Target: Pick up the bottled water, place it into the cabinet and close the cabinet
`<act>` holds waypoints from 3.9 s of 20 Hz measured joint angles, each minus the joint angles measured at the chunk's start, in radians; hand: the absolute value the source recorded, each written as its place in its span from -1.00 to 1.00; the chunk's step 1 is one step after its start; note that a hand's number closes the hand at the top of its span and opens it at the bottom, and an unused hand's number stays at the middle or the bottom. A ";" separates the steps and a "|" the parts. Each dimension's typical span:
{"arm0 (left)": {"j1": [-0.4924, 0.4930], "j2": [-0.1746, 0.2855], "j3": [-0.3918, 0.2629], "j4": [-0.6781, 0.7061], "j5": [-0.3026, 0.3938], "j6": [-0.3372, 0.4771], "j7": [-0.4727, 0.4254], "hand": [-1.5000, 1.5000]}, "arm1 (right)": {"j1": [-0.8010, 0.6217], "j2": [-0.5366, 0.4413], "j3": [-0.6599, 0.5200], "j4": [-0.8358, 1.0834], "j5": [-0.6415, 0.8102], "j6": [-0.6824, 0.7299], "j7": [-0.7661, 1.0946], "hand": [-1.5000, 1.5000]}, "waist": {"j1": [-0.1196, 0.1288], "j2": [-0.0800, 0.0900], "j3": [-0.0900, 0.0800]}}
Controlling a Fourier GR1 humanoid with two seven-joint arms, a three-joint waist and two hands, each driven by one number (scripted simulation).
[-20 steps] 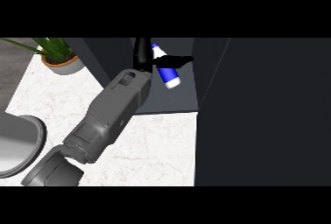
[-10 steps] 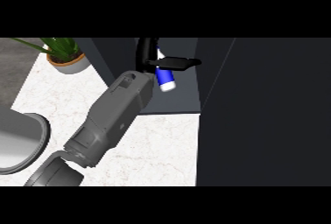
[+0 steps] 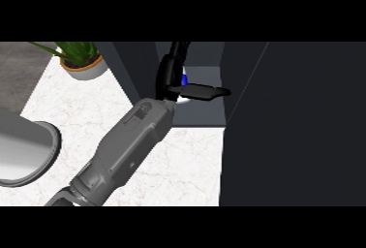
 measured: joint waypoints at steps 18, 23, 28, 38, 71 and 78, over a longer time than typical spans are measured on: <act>0.579 0.136 -0.216 -0.740 -0.063 0.064 0.130 -1.00 | -0.042 -0.058 0.108 -0.005 0.017 0.014 0.079 1.00 | 0.019 0.001 0.000; 0.719 0.205 -0.235 -0.880 -0.074 0.064 0.120 -1.00 | -0.041 -0.099 0.211 -0.013 0.032 0.065 0.110 1.00 | 0.018 0.001 -0.001; 0.836 0.276 -0.233 -1.006 -0.076 0.057 0.114 -1.00 | -0.039 -0.125 0.328 -0.020 0.050 0.083 0.162 1.00 | 0.014 0.002 -0.001; 1.007 0.384 -0.187 -1.147 -0.054 0.012 0.076 -1.00 | -0.093 -0.084 0.604 -0.058 0.206 0.024 0.264 1.00 | 0.007 -0.001 -0.004; 1.268 0.583 0.046 -1.272 0.123 -0.225 0.004 -1.00 | -0.752 -0.042 0.927 -0.055 0.444 -0.129 0.728 1.00 | 0.047 0.002 -0.012; 1.288 0.599 0.062 -1.278 0.135 -0.263 -0.007 -1.00 | -0.792 -0.057 0.923 -0.054 0.436 -0.113 0.734 1.00 | 0.070 0.008 -0.013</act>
